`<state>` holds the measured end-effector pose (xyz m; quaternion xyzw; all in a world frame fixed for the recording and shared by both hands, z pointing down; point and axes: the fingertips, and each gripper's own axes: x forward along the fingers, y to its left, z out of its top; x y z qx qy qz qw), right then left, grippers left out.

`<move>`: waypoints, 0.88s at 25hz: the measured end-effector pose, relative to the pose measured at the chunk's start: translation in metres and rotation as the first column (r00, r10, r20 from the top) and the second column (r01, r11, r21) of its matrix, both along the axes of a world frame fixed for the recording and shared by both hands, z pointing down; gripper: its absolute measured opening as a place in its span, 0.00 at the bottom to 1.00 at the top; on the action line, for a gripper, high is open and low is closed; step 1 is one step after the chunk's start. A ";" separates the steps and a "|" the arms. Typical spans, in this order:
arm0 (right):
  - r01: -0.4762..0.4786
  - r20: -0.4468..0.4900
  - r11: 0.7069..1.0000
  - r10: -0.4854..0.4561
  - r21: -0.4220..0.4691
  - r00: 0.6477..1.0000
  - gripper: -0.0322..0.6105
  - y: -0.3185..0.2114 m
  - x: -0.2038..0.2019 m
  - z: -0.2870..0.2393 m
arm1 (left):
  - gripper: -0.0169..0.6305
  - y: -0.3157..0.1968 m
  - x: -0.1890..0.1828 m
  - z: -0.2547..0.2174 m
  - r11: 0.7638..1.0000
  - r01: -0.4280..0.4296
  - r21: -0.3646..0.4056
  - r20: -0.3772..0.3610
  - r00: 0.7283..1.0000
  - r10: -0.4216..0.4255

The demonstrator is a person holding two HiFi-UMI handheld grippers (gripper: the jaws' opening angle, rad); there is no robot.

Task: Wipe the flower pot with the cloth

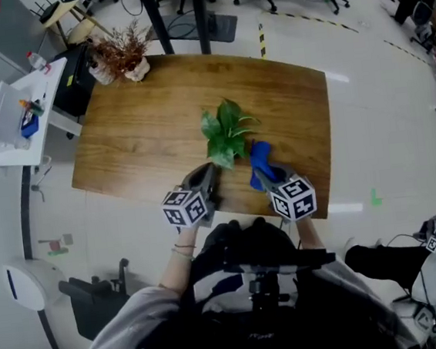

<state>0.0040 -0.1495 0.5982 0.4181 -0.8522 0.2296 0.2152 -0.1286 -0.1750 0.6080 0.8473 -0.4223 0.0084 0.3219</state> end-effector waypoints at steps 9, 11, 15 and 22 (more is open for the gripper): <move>-0.127 0.157 0.992 0.125 0.000 0.980 0.16 0.034 0.007 -0.035 | 0.04 0.030 0.023 -0.052 0.992 -0.057 0.111 -0.036 0.997 0.061; -0.124 0.155 0.992 0.121 0.008 0.980 0.16 0.046 0.008 -0.040 | 0.04 0.041 0.026 -0.060 0.991 -0.052 0.123 -0.054 0.997 0.059; -0.120 0.168 0.993 0.115 0.019 0.979 0.16 0.075 0.016 -0.045 | 0.04 0.069 0.034 -0.072 0.988 -0.045 0.146 -0.051 0.997 0.053; -0.081 0.171 0.996 0.076 0.022 0.982 0.16 0.133 0.029 -0.049 | 0.04 0.126 0.056 -0.081 0.988 -0.015 0.156 -0.048 0.999 0.023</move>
